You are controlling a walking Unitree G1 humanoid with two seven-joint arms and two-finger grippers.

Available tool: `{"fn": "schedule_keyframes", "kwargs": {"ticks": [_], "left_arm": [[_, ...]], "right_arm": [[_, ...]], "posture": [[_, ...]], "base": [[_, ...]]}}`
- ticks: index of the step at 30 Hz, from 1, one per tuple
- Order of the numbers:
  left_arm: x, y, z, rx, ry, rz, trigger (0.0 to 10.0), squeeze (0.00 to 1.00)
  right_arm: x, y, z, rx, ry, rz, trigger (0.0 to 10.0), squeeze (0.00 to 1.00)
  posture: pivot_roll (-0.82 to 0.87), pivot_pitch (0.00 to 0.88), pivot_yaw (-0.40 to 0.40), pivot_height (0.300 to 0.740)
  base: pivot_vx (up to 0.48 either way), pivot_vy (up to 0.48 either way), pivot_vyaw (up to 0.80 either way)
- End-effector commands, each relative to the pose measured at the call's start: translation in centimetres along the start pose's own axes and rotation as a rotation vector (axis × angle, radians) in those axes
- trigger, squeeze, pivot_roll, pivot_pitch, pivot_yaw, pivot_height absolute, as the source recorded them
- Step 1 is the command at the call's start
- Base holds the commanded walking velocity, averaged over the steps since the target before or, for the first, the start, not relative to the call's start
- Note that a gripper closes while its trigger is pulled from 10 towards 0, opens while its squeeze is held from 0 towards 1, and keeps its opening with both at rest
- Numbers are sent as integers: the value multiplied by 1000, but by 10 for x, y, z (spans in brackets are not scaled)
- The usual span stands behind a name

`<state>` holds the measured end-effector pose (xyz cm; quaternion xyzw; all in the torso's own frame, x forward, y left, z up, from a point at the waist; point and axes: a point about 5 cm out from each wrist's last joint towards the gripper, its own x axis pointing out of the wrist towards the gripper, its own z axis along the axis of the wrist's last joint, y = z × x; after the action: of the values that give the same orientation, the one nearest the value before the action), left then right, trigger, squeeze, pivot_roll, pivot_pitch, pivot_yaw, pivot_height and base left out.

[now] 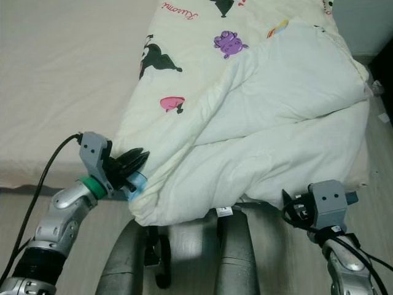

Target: Clean up the room

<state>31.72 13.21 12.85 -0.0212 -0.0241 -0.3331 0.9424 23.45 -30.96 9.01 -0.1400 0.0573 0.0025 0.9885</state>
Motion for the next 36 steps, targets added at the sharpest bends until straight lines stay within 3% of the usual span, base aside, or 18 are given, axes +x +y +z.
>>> {"fn": "schedule_keyframes", "kwargs": {"ticks": [1, 25, 32, 34, 35, 36], "left_arm": [[-3, -2, -10, -12, 32, 5, 10000, 0], [-1, -4, -8, -11, 37, -37, 10000, 0], [-1, -3, -9, -13, 35, -29, 10000, 0], [-1, -3, -9, -16, 31, -29, 10000, 0], [0, -4, -9, -18, 29, -29, 10000, 0], [0, -4, -9, -18, 29, -29, 10000, 0]], "right_arm": [[-6, 0, -13, 11, 42, 0, 0, 0], [6, -8, -13, -10, 29, 0, 0, 0], [-6, -22, -11, 7, 11, -96, 0, 0], [-16, -37, -3, 28, -60, -249, 0, 0], [-24, -46, -1, 109, -101, -388, 0, 0], [-24, -46, -1, 109, -101, -388, 0, 0]], "posture": [[-114, 273, 172, 628], [-107, 288, 179, 628], [-122, 287, 174, 628], [-132, 289, 169, 628], [-135, 289, 168, 628], [-135, 289, 168, 628]], "base": [[0, 0, 0], [0, 0, 0], [0, 0, 0], [0, 0, 0], [0, 0, 0], [0, 0, 0]]}}
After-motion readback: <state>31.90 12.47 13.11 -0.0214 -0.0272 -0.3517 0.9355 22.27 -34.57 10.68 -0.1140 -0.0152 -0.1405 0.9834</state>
